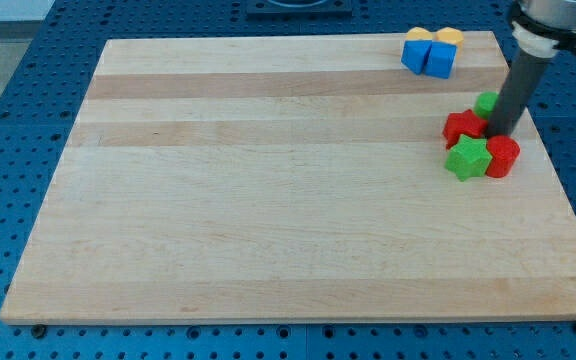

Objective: Push green circle closer to the red star

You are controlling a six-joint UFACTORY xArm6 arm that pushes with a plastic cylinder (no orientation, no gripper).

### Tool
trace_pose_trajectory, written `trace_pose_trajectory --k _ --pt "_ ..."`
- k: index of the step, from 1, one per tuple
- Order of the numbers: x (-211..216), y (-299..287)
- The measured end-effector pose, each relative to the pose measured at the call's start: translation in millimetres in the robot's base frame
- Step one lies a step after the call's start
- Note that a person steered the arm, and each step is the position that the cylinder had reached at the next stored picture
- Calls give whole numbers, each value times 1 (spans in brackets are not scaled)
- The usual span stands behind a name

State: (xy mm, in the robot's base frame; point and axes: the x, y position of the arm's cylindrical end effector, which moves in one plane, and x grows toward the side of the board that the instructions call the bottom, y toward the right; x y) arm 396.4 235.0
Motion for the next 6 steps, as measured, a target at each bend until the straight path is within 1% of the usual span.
trace_pose_trajectory --k 1,3,4,5,6 --pt "-11 -8" --pt "-14 63" --pt "-39 69" --pt "-61 60" --pt "-63 27"
